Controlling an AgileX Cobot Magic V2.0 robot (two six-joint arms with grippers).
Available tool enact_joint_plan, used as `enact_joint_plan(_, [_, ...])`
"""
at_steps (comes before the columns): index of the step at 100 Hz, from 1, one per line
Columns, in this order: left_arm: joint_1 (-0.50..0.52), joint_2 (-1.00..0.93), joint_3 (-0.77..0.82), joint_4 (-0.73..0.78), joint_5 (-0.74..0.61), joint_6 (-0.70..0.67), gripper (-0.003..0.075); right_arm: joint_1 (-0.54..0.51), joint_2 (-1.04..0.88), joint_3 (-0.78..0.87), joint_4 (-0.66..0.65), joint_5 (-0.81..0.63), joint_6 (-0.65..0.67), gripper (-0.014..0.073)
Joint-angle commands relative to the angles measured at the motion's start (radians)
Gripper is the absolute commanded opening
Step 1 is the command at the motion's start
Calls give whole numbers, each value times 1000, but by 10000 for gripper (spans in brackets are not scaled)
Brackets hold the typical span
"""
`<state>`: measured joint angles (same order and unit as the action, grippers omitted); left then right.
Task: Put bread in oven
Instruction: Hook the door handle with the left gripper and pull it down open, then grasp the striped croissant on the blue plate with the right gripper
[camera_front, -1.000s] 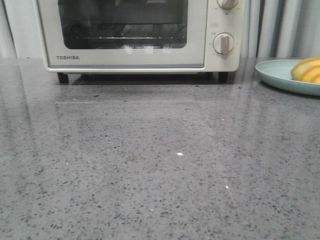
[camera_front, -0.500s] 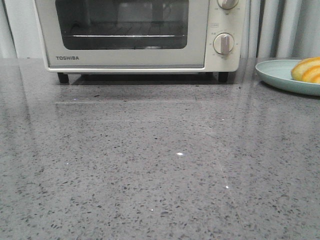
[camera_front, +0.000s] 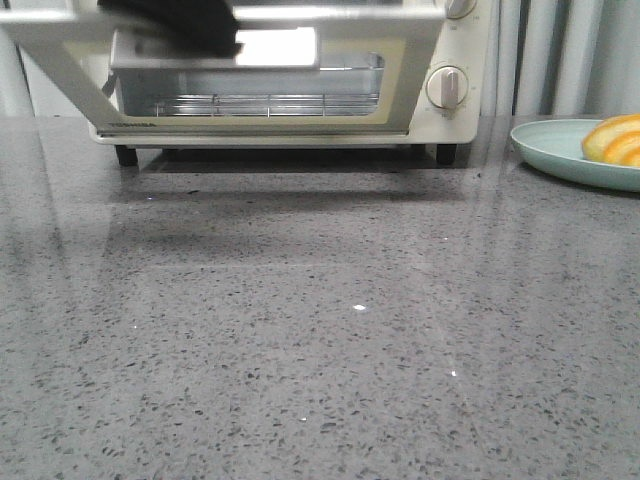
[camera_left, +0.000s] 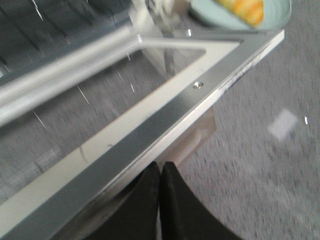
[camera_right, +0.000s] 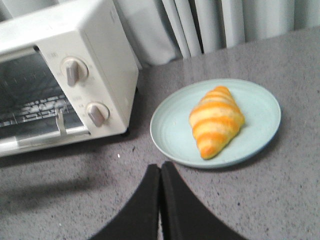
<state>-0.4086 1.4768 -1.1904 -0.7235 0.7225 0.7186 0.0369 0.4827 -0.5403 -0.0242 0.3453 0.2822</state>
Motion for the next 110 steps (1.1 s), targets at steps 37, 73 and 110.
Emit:
enact_joint_plan(37, [1,-27,104,12,-46,-13,-22,1,11,-98,-10,-73,-9,-57])
enact_joint_plan(73, [1,-59,105,29,53,-18,-22,1,103,-237,-10,9,-9,-57])
enact_joint_plan(110, [1,-430,108,-16,95,-19,-22,-24,594,-630,-131,408,-9,327])
